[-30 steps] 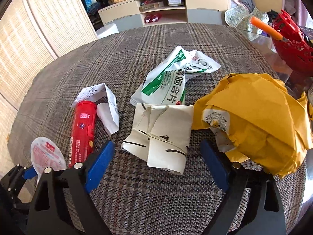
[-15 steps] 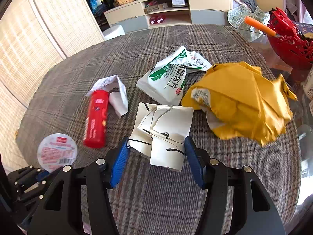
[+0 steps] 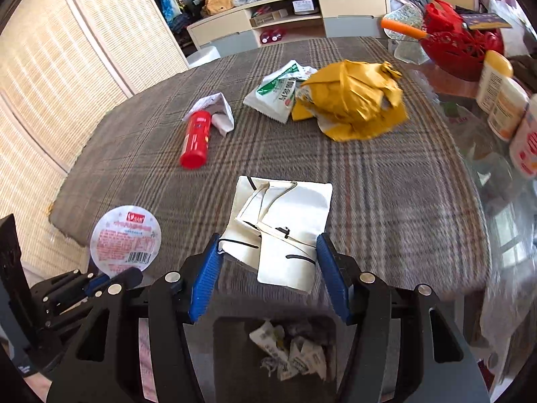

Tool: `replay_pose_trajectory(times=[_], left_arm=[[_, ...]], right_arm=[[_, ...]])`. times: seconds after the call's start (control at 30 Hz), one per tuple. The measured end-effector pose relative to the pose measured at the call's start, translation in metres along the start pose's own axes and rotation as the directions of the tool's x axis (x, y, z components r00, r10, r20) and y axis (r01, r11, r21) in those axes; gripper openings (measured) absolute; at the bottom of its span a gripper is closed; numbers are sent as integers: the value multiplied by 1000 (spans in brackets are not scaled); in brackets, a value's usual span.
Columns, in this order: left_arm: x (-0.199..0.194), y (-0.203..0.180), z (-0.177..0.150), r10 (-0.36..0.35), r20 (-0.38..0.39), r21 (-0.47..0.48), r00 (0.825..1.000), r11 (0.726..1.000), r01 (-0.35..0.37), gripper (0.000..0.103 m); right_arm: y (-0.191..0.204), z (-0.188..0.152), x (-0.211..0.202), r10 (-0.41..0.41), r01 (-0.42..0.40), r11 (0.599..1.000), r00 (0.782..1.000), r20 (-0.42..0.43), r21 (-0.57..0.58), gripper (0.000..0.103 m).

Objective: Collect trash
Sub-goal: 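Grasp a clear plastic strip with the left tool while the right grasps folded white paper, then carry the plastic strip and white paper with both tools over the bin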

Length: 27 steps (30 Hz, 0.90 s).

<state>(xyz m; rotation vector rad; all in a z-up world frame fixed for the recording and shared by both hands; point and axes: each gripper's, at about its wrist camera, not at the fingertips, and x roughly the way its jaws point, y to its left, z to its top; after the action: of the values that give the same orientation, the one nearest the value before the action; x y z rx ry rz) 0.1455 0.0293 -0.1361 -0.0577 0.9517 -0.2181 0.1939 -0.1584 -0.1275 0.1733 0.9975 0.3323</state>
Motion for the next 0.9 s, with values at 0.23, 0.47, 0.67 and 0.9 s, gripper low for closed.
replay_pose_trajectory(times=[0.23,0.47,0.67,0.9], left_arm=[[-29,-32,-31,-15,25,8,1000,1000,15,9],[-21,-52,-79,-59,-15,-15,998,998,58,9],[10,-64,-122,-73,-101,-22,992,997,71,9],[49,-66,-154,-79,-181,-39,980,997,73,9]], right_arm=[[-5,-43,-40,2,-2,1000,1000,23,1,58],[-13,-94,-47,4,-4,1000,1000,-11,2,59],[-28,-137,-21,1,3,999,996,-88,42,59],[-32,-165,8,22,-12,998,986,-164,62,59]])
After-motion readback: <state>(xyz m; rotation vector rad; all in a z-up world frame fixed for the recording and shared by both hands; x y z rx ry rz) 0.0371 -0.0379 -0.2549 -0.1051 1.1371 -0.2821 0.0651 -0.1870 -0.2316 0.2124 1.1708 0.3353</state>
